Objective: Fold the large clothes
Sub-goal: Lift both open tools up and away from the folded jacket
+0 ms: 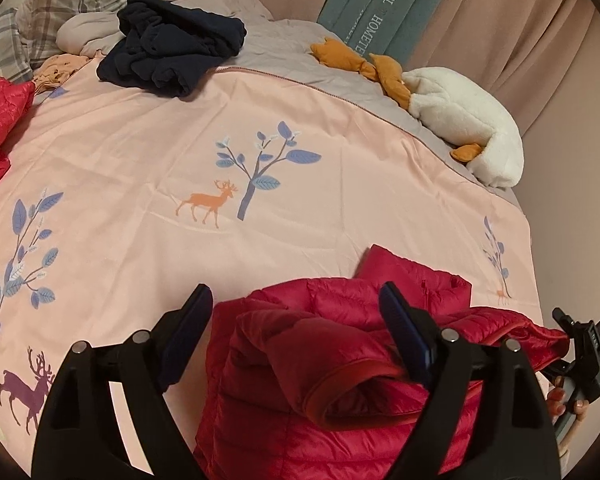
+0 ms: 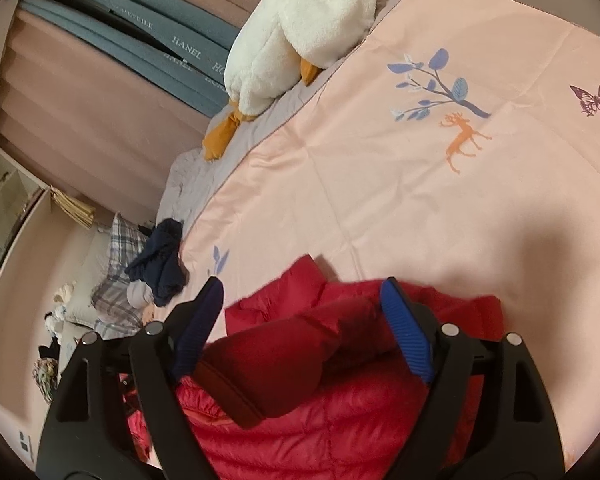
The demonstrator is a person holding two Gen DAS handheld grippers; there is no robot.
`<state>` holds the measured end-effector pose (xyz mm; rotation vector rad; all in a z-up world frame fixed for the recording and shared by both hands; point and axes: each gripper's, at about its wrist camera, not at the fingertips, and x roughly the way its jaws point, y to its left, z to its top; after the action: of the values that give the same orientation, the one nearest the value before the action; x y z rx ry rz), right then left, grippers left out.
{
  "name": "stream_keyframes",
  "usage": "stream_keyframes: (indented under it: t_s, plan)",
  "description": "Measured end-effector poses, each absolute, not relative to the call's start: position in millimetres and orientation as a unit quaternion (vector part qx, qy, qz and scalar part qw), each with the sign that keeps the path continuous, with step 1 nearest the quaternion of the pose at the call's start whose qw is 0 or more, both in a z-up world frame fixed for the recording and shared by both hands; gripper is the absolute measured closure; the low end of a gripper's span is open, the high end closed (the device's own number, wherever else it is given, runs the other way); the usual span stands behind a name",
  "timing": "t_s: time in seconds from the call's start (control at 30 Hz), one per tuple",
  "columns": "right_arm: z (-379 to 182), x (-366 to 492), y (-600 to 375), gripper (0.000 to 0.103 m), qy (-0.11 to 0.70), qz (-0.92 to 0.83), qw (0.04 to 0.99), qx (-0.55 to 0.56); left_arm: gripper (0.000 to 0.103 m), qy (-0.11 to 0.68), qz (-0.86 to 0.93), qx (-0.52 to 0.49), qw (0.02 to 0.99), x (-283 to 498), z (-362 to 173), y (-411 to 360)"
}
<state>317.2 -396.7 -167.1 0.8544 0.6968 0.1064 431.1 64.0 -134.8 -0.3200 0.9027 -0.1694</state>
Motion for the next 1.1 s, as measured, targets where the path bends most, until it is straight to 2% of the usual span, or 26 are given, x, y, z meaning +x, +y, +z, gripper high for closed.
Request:
stream_keyframes:
  t_s: [0.4,0.5,0.67,1.1]
  plan:
    - [-179,341,-406,0.019,0.334,0.032,0.843,0.421,0.017,0.43,-0.085,-0.16,0.885,458,-139,62]
    - [-178,341,-412,0.018,0.32,0.03,0.844,0.43,0.01,0.427,-0.077,-0.174,0.884,464,-141,68]
    - [-175,339,-426,0.017,0.31,0.011,0.848,0.43,0.01,0.416,-0.058,-0.208,0.883,473,-142,92]
    - [-205,278,-402,0.017,0.389,0.045,0.873,0.289,0.01,0.479,-0.148,-0.188,0.844,424,-199,99]
